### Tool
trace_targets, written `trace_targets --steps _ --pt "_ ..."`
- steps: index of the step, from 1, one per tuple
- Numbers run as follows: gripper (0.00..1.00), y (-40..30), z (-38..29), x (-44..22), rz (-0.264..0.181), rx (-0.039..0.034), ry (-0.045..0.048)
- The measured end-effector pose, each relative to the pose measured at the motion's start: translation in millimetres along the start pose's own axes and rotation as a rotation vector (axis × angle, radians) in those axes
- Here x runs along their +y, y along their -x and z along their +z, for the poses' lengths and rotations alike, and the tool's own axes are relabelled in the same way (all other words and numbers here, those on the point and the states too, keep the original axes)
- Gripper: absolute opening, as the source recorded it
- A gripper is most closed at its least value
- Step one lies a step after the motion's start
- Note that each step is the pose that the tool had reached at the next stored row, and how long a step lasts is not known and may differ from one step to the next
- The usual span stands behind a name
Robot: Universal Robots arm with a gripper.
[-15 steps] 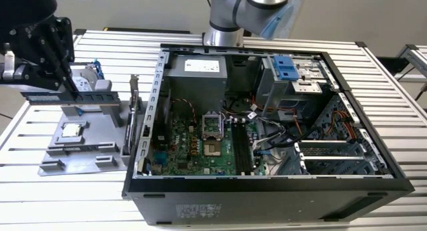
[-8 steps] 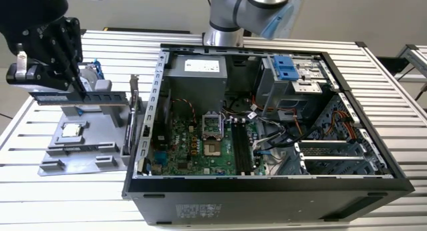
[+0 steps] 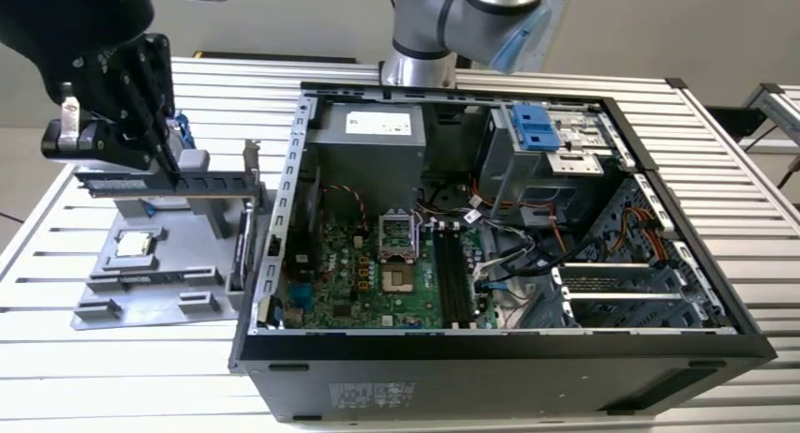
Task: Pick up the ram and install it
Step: 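Pick up the ram and move it above insertion slot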
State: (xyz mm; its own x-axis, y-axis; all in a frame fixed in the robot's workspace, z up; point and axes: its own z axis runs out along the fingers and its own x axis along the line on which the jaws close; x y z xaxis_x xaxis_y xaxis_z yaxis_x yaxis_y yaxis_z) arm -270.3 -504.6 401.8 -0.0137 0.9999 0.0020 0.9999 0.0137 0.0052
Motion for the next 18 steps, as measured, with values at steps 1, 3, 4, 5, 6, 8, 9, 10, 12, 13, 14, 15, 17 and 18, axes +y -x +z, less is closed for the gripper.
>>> trace_targets --steps 1,3,4,5,6,8,9,10,12,13,14,15,17,18 --pt "0.00 0.0 0.0 1.9 0.000 0.0000 0.0000" --pt "0.00 0.1 0.0 5.6 0.000 0.0000 -0.0001" --pt "0.00 0.1 0.0 7.4 0.000 0.0000 -0.0001" --pt "0.00 0.1 0.0 9.2 0.000 0.0000 -0.0001" --pt "0.00 0.2 0.1 11.1 0.000 0.0000 -0.0001" --pt "0.00 0.2 0.1 14.9 0.000 0.0000 -0.0003" --pt "0.00 0.2 0.1 16.8 0.000 0.0000 -0.0003" --pt "0.00 0.2 0.1 18.8 0.000 0.0000 -0.0004" --pt "0.00 0.3 0.1 22.5 0.000 0.0000 -0.0005" --pt "0.00 0.3 0.1 24.5 0.000 0.0000 -0.0006" --pt "0.00 0.3 0.1 26.3 0.000 0.0000 -0.0007" --pt "0.00 0.4 0.2 28.1 0.000 0.0000 -0.0007" --pt "0.00 0.4 0.2 31.7 0.000 0.0000 -0.0008" --pt "0.00 0.5 0.2 33.5 0.000 0.0000 -0.0009"
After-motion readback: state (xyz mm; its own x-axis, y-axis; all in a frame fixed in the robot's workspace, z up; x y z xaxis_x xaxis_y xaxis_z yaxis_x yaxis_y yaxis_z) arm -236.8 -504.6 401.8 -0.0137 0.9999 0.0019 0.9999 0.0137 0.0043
